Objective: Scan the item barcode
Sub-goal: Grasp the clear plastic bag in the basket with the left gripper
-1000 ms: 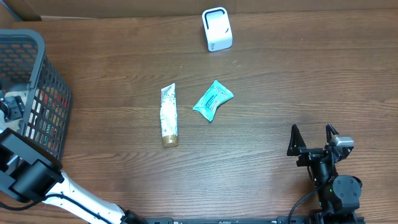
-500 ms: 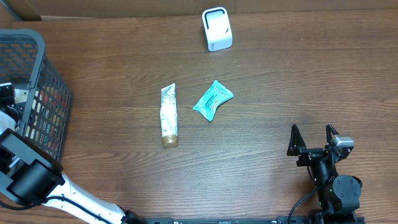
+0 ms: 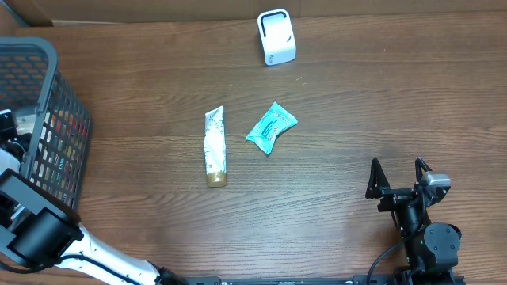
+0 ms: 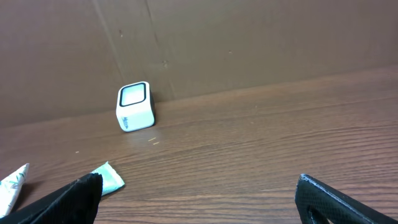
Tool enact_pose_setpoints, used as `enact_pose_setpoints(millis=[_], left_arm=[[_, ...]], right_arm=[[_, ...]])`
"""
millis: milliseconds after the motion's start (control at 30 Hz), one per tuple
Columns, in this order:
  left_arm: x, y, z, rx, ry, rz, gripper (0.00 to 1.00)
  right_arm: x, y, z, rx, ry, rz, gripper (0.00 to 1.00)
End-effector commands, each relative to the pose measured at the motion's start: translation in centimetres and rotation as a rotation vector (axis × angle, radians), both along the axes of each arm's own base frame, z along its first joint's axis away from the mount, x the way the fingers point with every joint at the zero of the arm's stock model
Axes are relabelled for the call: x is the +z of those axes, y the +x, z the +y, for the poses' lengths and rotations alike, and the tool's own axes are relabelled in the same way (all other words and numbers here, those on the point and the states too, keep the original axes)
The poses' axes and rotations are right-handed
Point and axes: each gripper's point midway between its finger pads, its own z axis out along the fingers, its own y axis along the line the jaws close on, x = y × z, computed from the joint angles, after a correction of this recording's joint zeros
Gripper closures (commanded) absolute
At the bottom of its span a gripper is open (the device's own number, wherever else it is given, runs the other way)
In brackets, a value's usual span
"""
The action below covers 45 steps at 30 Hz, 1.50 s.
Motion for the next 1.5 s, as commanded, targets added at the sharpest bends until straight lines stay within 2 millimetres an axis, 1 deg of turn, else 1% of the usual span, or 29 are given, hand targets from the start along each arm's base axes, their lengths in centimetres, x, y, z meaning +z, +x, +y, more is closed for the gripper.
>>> enact_pose_setpoints(millis=[0, 67, 133, 233, 367, 467, 533, 600, 633, 667, 700, 767, 833, 867, 967, 1100, 1167, 1333, 1467], left_arm=[[-4.7, -0.6, -2.9, 0.156, -0.239, -0.005, 0.96], [-3.0, -0.1, -2.3, 0.216, -0.258, -0.037, 0.96], [-0.7, 0.6, -1.6, 0.285, -0.282, -0.075, 0.96], [3.4, 1.4, -1.0, 0.351, -0.303, -0.120, 0.96], [9.4, 1.9, -1.4, 0.356, -0.300, -0.142, 0.96], [13.3, 1.8, -1.7, 0.360, -0.286, -0.177, 0.96], [15.2, 1.9, -2.0, 0.345, -0.277, -0.208, 0.96], [16.3, 1.7, -2.1, 0.332, -0.253, -0.217, 0.96], [16.3, 1.7, -2.1, 0.303, -0.238, -0.204, 0.87], [16.2, 1.6, -2.1, 0.279, -0.224, -0.188, 0.63], [15.7, 1.3, -2.0, 0.270, -0.212, -0.160, 0.43], [14.2, 0.2, -1.3, 0.303, -0.186, -0.095, 0.16], [12.2, -1.3, -0.8, 0.347, -0.181, -0.023, 0.05], [10.7, -2.3, -1.0, 0.366, -0.204, 0.023, 0.00], [8.3, -4.2, -1.1, 0.400, -0.243, 0.075, 0.00], [5.9, -7.6, 0.1, 0.488, -0.206, 0.166, 0.00], [4.8, -8.6, 0.5, 0.499, -0.197, 0.181, 0.00], [2.3, -9.0, 0.7, 0.377, -0.162, 0.227, 0.00], [0.6, -8.6, 0.7, 0.321, -0.137, 0.223, 0.00]], right_arm=[[-0.3, 0.0, 0.1, 0.002, -0.004, 0.002, 0.00], [-0.3, 0.0, 0.1, 0.002, -0.004, 0.002, 0.00], [-0.3, 0.0, 0.1, 0.002, -0.004, 0.002, 0.00], [-0.3, 0.0, 0.1, 0.002, -0.004, 0.002, 0.00], [-0.3, 0.0, 0.1, 0.002, -0.004, 0.002, 0.00], [-0.3, 0.0, 0.1, 0.002, -0.004, 0.002, 0.00], [-0.3, 0.0, 0.1, 0.002, -0.004, 0.002, 0.00], [-0.3, 0.0, 0.1, 0.002, -0.004, 0.002, 0.00], [-0.3, 0.0, 0.1, 0.002, -0.004, 0.002, 0.00], [-0.3, 0.0, 0.1, 0.002, -0.004, 0.002, 0.00], [-0.3, 0.0, 0.1, 0.002, -0.004, 0.002, 0.00], [-0.3, 0.0, 0.1, 0.002, -0.004, 0.002, 0.00], [-0.3, 0.0, 0.1, 0.002, -0.004, 0.002, 0.00], [-0.3, 0.0, 0.1, 0.002, -0.004, 0.002, 0.00], [-0.3, 0.0, 0.1, 0.002, -0.004, 0.002, 0.00], [-0.3, 0.0, 0.1, 0.002, -0.004, 0.002, 0.00], [-0.3, 0.0, 0.1, 0.002, -0.004, 0.002, 0.00], [-0.3, 0.0, 0.1, 0.002, -0.004, 0.002, 0.00], [-0.3, 0.0, 0.1, 0.002, -0.004, 0.002, 0.00]])
